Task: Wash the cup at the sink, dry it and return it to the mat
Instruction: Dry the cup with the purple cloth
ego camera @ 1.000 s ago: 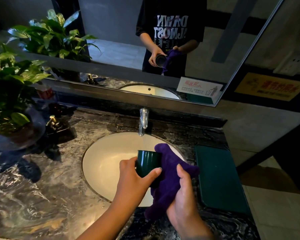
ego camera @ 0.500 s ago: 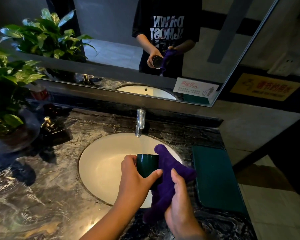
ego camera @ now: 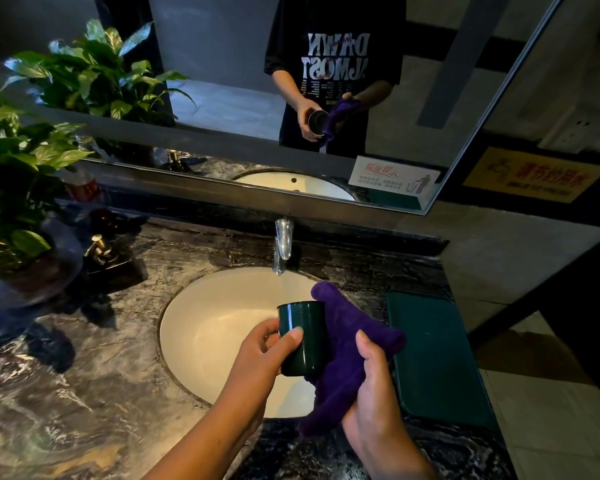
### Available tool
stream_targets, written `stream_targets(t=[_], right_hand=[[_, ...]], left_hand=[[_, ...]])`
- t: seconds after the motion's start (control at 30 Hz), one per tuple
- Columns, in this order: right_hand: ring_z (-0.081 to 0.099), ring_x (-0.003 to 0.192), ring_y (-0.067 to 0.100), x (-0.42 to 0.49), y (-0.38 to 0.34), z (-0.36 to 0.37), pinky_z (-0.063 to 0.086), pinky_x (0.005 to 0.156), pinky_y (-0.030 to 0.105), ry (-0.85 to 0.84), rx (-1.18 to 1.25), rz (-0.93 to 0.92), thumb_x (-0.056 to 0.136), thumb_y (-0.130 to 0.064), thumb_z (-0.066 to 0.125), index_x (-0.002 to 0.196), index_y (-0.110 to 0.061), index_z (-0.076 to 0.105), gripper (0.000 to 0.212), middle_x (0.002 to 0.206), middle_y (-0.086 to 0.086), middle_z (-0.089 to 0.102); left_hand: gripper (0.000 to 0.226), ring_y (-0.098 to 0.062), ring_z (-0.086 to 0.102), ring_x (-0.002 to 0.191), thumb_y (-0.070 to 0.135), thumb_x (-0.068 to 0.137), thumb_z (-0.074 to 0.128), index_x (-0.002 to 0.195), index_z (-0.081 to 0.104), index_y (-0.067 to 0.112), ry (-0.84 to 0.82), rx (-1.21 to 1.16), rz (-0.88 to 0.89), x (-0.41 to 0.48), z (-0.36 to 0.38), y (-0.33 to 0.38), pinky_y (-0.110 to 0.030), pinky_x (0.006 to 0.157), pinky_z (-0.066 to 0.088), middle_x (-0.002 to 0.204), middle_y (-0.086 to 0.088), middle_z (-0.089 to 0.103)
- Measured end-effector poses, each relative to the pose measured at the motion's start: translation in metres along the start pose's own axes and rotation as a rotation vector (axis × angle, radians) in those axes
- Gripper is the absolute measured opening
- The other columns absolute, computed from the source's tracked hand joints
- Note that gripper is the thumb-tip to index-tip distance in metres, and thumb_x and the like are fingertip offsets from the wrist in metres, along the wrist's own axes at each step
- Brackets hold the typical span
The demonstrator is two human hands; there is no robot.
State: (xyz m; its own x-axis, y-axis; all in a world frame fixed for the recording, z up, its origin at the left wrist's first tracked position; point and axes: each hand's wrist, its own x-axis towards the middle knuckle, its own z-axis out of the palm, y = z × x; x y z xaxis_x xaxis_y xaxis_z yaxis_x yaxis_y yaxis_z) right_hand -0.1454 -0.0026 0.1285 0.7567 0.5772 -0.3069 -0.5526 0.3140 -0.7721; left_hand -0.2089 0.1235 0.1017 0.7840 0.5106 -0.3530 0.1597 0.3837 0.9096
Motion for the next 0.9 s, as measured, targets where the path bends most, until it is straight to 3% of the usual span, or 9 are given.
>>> stream_targets(t=[0.1, 0.2, 0.3, 0.43, 0.57, 0.73, 0.83, 0.9], right_hand=[[0.074, 0.107, 0.023, 0.000, 0.002, 0.000, 0.051, 0.088, 0.039, -0.006, 0.003, 0.032, 0.081, -0.041, 0.054, 0.128, -0.013, 0.068, 0.057, 0.125, 0.014, 0.074], [0.067, 0.123, 0.028, -0.002, 0.004, 0.002, 0.045, 0.104, 0.045, -0.035, -0.012, 0.033, 0.085, -0.042, 0.055, 0.130, -0.012, 0.068, 0.055, 0.131, 0.015, 0.071], [0.063, 0.128, 0.029, -0.003, 0.005, 0.002, 0.042, 0.109, 0.048, -0.082, -0.017, 0.032, 0.079, -0.047, 0.066, 0.127, -0.017, 0.072, 0.058, 0.134, 0.014, 0.069], [0.057, 0.134, 0.034, -0.001, 0.006, 0.001, 0.033, 0.119, 0.057, -0.078, -0.005, 0.010, 0.083, -0.045, 0.060, 0.139, -0.012, 0.062, 0.065, 0.140, 0.017, 0.064], [0.062, 0.128, 0.035, 0.001, 0.004, 0.000, 0.044, 0.108, 0.053, -0.066, -0.009, -0.009, 0.081, -0.045, 0.063, 0.135, -0.012, 0.065, 0.063, 0.136, 0.016, 0.068], [0.067, 0.123, 0.029, 0.001, 0.003, 0.002, 0.046, 0.105, 0.050, -0.029, -0.059, -0.015, 0.086, -0.040, 0.057, 0.137, -0.010, 0.061, 0.059, 0.132, 0.013, 0.070], [0.071, 0.114, 0.022, -0.001, 0.006, 0.000, 0.049, 0.094, 0.041, -0.035, -0.082, 0.023, 0.084, -0.039, 0.055, 0.133, -0.014, 0.064, 0.056, 0.129, 0.010, 0.073], [0.066, 0.123, 0.022, -0.004, 0.009, 0.003, 0.045, 0.105, 0.045, -0.062, -0.116, 0.029, 0.084, -0.042, 0.061, 0.136, -0.016, 0.062, 0.058, 0.134, 0.008, 0.070]], left_hand=[[0.022, -0.014, 0.075, 0.093, 0.022, 0.097, 0.063, 0.119, 0.065, 0.020, -0.030, 0.017, -0.035, -0.001, 0.004, 0.000, -0.028, 0.078, 0.060, 0.107, -0.005, 0.077], [0.043, -0.020, 0.072, 0.104, 0.036, 0.085, 0.076, 0.123, 0.064, 0.019, -0.043, 0.022, -0.006, -0.002, 0.007, -0.001, -0.037, 0.090, 0.059, 0.113, -0.005, 0.074], [0.049, -0.019, 0.074, 0.098, 0.044, 0.072, 0.081, 0.114, 0.070, 0.022, 0.001, 0.022, 0.032, -0.003, 0.006, 0.001, -0.035, 0.082, 0.063, 0.104, -0.003, 0.076], [0.042, -0.022, 0.076, 0.097, 0.036, 0.074, 0.088, 0.112, 0.072, 0.023, -0.047, -0.048, -0.031, -0.002, -0.002, 0.002, -0.036, 0.079, 0.063, 0.108, -0.007, 0.075], [0.058, -0.025, 0.075, 0.101, 0.027, 0.074, 0.081, 0.126, 0.058, 0.020, -0.021, -0.082, -0.043, -0.002, -0.005, 0.004, -0.035, 0.079, 0.063, 0.114, -0.012, 0.073], [0.031, -0.009, 0.075, 0.091, 0.025, 0.093, 0.065, 0.123, 0.061, 0.016, -0.075, -0.034, -0.052, -0.004, -0.008, 0.003, -0.023, 0.074, 0.061, 0.100, 0.005, 0.078], [0.033, -0.018, 0.073, 0.102, 0.031, 0.093, 0.067, 0.124, 0.064, 0.019, -0.095, -0.064, -0.050, -0.006, -0.006, 0.001, -0.031, 0.082, 0.058, 0.107, 0.000, 0.078], [0.045, -0.023, 0.072, 0.106, 0.039, 0.083, 0.072, 0.123, 0.064, 0.020, -0.080, -0.065, -0.023, -0.008, -0.003, 0.000, -0.034, 0.086, 0.059, 0.111, -0.005, 0.077]])
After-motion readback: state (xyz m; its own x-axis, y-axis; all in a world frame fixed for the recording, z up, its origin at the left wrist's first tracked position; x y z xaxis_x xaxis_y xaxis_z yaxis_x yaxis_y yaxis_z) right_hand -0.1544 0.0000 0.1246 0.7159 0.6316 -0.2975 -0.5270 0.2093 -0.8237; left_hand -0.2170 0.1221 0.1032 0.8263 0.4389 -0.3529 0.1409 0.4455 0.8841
